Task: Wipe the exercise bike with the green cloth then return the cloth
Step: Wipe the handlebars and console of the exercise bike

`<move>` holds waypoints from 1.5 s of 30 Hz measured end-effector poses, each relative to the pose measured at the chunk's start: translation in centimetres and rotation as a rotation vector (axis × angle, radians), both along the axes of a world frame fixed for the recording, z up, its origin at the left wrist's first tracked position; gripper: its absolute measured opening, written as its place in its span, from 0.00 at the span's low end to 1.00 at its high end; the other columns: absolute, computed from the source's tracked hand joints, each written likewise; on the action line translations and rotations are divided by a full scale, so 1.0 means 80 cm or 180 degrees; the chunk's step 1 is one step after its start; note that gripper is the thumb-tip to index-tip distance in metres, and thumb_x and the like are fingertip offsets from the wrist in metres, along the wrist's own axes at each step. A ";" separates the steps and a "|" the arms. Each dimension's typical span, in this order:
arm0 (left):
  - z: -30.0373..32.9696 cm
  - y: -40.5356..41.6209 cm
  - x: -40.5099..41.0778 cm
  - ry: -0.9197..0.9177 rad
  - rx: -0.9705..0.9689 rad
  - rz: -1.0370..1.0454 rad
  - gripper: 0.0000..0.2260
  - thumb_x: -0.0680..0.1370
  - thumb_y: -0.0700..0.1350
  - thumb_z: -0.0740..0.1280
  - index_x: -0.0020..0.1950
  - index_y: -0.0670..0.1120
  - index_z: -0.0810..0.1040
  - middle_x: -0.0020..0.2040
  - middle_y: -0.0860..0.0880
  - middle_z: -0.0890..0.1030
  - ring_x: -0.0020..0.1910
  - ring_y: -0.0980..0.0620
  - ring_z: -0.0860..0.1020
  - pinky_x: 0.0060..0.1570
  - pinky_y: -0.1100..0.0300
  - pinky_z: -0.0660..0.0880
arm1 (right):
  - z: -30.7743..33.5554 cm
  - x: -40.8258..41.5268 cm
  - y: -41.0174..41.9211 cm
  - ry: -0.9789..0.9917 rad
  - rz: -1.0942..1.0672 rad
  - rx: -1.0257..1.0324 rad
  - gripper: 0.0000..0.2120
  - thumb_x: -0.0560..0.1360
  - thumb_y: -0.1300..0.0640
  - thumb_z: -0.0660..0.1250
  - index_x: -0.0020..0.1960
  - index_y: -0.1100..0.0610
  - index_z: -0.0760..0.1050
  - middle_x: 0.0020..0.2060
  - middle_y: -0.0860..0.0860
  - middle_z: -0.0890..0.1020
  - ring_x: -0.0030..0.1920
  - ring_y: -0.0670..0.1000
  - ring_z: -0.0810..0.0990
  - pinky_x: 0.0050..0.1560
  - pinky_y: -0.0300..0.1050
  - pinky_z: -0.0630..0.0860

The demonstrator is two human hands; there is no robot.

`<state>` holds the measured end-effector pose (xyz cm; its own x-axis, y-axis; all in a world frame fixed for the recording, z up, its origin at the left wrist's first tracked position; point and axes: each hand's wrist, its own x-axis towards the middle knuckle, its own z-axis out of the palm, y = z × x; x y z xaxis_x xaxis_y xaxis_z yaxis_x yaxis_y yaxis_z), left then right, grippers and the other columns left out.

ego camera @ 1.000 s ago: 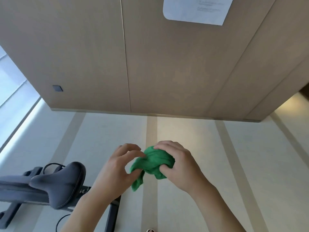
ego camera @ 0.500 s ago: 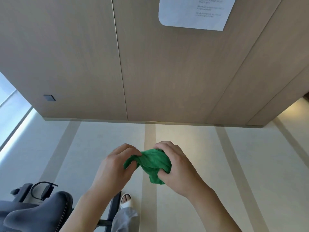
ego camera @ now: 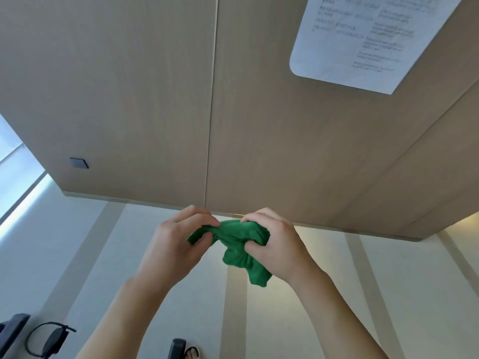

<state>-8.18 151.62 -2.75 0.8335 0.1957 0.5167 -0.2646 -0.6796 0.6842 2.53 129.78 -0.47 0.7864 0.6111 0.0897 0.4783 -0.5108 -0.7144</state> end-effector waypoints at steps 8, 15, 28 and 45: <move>-0.013 0.101 0.050 0.0408 -0.0133 0.0516 0.14 0.75 0.35 0.75 0.54 0.53 0.84 0.50 0.58 0.82 0.48 0.53 0.82 0.46 0.52 0.79 | 0.003 0.078 0.112 -0.0013 0.0291 0.0070 0.15 0.71 0.55 0.68 0.55 0.41 0.80 0.53 0.40 0.78 0.53 0.45 0.80 0.49 0.43 0.79; -0.024 0.180 0.085 0.0650 -0.0242 0.1021 0.15 0.77 0.43 0.75 0.61 0.58 0.81 0.55 0.59 0.81 0.55 0.54 0.81 0.53 0.58 0.78 | -0.009 0.166 0.222 0.0168 0.0649 0.0256 0.14 0.72 0.55 0.72 0.56 0.42 0.81 0.53 0.41 0.80 0.53 0.45 0.81 0.52 0.44 0.80; 0.008 0.290 0.147 0.0935 -0.0137 0.2631 0.16 0.79 0.49 0.71 0.67 0.57 0.78 0.59 0.63 0.78 0.56 0.61 0.79 0.55 0.62 0.77 | -0.009 0.337 0.446 0.0293 0.1712 0.0362 0.15 0.73 0.59 0.73 0.55 0.44 0.82 0.51 0.41 0.79 0.51 0.42 0.80 0.48 0.28 0.73; 0.016 0.350 0.020 0.0909 -0.0489 0.4317 0.14 0.79 0.42 0.73 0.63 0.51 0.82 0.59 0.58 0.80 0.58 0.56 0.80 0.54 0.54 0.80 | -0.003 0.250 0.675 0.0371 0.3050 0.0416 0.17 0.73 0.59 0.73 0.59 0.45 0.83 0.52 0.40 0.79 0.53 0.39 0.79 0.50 0.31 0.74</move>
<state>-6.60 179.60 -1.46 0.0222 0.9646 0.2629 0.6918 -0.2046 0.6925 22.55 183.79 -0.74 -0.0306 0.9874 0.1553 0.5725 0.1447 -0.8070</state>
